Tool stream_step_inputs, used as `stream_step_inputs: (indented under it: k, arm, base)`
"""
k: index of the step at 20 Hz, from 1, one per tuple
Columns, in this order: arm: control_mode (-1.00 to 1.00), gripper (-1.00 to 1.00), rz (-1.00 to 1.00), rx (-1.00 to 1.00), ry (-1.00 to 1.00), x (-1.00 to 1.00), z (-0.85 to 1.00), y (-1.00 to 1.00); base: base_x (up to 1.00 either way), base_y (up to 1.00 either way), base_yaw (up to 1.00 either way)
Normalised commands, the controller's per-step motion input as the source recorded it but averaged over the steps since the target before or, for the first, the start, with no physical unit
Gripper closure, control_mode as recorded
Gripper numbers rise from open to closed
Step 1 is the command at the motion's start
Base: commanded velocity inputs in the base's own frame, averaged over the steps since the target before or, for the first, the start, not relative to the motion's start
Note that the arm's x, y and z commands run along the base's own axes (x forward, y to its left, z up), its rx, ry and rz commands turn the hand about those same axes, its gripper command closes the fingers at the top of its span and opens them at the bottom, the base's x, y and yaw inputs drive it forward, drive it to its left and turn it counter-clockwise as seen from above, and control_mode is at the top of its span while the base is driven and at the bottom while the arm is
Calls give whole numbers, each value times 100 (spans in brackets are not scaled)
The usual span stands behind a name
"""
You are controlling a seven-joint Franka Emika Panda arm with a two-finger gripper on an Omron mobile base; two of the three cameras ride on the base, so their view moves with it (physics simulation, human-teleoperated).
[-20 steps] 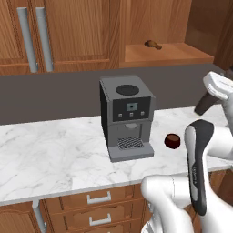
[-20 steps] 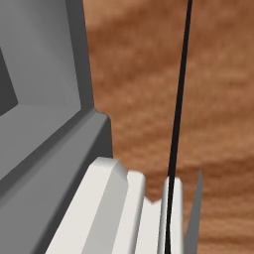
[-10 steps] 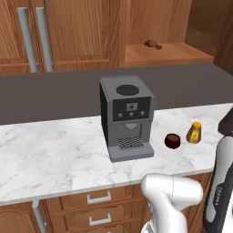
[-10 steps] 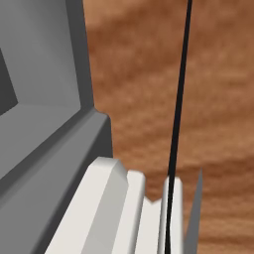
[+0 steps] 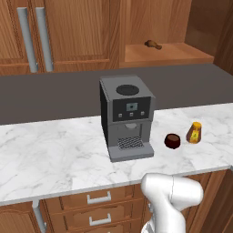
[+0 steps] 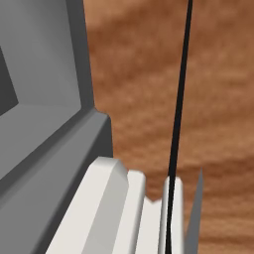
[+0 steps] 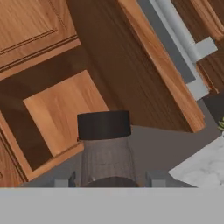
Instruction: Pick the syrup bottle and honey bottle from the cabinet and place them next to the mug.
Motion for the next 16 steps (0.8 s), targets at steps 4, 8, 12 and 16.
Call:
stream_step_inputs:
  k: [4, 8, 12, 16]
  arm:
    - [-100, 100, 1, 2, -14, -22, -41, 9]
    - [-100, 100, 0, -7, -4, 16, -68, 37]
    - [-100, 100, 0, -28, -18, 4, -100, 99]
    - [-100, 100, 0, -20, -32, 0, -97, 100]
  base:
    - [0, 0, 0]
    - [0, 0, 0]
    - [0, 0, 0]
    - [0, 0, 0]
